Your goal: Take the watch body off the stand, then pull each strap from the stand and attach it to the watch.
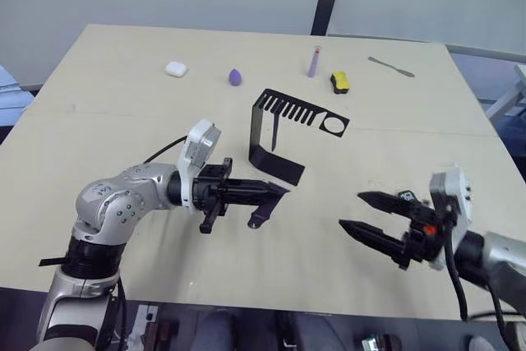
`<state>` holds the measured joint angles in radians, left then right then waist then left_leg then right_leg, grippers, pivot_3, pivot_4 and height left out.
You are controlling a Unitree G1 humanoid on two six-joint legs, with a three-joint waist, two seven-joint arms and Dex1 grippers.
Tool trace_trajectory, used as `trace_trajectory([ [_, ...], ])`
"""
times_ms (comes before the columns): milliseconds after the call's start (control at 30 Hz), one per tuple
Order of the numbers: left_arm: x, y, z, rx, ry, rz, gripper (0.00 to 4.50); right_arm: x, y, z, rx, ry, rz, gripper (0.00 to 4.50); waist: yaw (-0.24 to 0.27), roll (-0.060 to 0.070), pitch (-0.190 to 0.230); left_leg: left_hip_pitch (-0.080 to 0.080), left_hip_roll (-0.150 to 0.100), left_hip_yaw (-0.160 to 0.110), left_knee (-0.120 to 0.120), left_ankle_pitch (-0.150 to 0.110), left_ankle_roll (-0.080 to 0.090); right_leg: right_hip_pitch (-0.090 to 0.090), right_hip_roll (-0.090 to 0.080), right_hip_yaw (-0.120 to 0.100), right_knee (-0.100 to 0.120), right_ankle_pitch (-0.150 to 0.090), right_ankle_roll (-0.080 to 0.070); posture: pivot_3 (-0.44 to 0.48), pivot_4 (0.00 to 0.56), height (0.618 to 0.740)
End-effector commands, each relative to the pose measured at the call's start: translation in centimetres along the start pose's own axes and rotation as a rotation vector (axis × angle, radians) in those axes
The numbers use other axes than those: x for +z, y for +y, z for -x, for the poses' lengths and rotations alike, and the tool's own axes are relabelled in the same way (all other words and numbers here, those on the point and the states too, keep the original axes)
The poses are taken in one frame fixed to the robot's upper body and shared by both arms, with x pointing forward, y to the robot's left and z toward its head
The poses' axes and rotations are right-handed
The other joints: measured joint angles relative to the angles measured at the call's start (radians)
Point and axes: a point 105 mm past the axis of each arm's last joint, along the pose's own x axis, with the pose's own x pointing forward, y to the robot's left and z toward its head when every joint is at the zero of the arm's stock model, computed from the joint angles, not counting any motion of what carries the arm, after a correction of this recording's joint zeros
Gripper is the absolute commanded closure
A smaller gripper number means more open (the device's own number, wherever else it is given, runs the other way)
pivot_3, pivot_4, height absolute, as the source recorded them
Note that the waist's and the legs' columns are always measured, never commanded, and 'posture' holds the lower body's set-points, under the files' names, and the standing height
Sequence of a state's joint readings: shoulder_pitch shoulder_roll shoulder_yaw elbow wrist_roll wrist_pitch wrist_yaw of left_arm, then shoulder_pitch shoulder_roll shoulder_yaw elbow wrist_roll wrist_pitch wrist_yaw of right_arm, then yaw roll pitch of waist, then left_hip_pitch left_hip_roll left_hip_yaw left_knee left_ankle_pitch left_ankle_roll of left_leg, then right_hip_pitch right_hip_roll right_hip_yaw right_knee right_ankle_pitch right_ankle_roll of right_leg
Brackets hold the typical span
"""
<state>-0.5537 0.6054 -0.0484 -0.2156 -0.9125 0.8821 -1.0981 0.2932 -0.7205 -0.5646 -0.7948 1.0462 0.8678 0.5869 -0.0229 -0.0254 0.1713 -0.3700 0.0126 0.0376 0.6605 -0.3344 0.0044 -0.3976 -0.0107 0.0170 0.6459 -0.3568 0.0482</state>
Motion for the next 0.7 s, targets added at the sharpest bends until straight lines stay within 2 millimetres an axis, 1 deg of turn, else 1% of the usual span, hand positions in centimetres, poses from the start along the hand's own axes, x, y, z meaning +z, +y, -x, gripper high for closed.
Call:
trace_trajectory([
  [33,0.3,0.2,0.1,-0.011,0.017,-0.067,4.5,0.5,-1.6,2.5,-0.204,-0.049,0.061,0.03,0.0,0.0,0.0,0.0,0.0,0.0,0.0,0.0,0.0,0.0,0.0,0.0,0.0,0.0,0.0,0.0,0.15,0.74],
  [200,-0.2,0.1,-0.2,-0.046,0.035,-0.069,4.5,-1.3,-3.5,5.3,-0.385,-0.002,0.048,0.03,-0.005,0.001,0.0,0.002,0.0,0.0,0.001,0.001,0.0,0.002,0.0,0.0,0.002,0.0,0.0,0.0,0.15,0.74],
  [300,-0.4,0.0,-0.4,-0.058,0.039,-0.074,4.5,-2.0,-4.2,5.8,-0.442,0.01,0.048,0.03,-0.005,0.002,0.001,0.002,0.0,0.0,0.001,0.002,-0.002,0.002,0.0,0.0,0.003,0.0,0.0,0.0,0.15,0.74],
  [433,-0.5,-0.3,-0.9,-0.074,0.022,-0.074,4.5,-3.0,-5.9,5.2,-0.525,0.006,0.074,0.03,-0.005,0.002,0.001,0.003,0.0,0.0,0.002,0.002,-0.002,0.001,0.0,0.0,0.006,0.0,0.0,0.0,0.15,0.74],
  [700,-0.4,-0.2,-1.5,-0.066,0.0,-0.082,4.5,-3.8,-10.0,3.0,-0.558,-0.001,0.105,0.03,-0.004,0.005,0.003,0.004,-0.001,0.0,0.002,0.004,-0.003,0.001,0.0,0.0,0.009,0.0,0.0,0.0,0.15,0.74],
])
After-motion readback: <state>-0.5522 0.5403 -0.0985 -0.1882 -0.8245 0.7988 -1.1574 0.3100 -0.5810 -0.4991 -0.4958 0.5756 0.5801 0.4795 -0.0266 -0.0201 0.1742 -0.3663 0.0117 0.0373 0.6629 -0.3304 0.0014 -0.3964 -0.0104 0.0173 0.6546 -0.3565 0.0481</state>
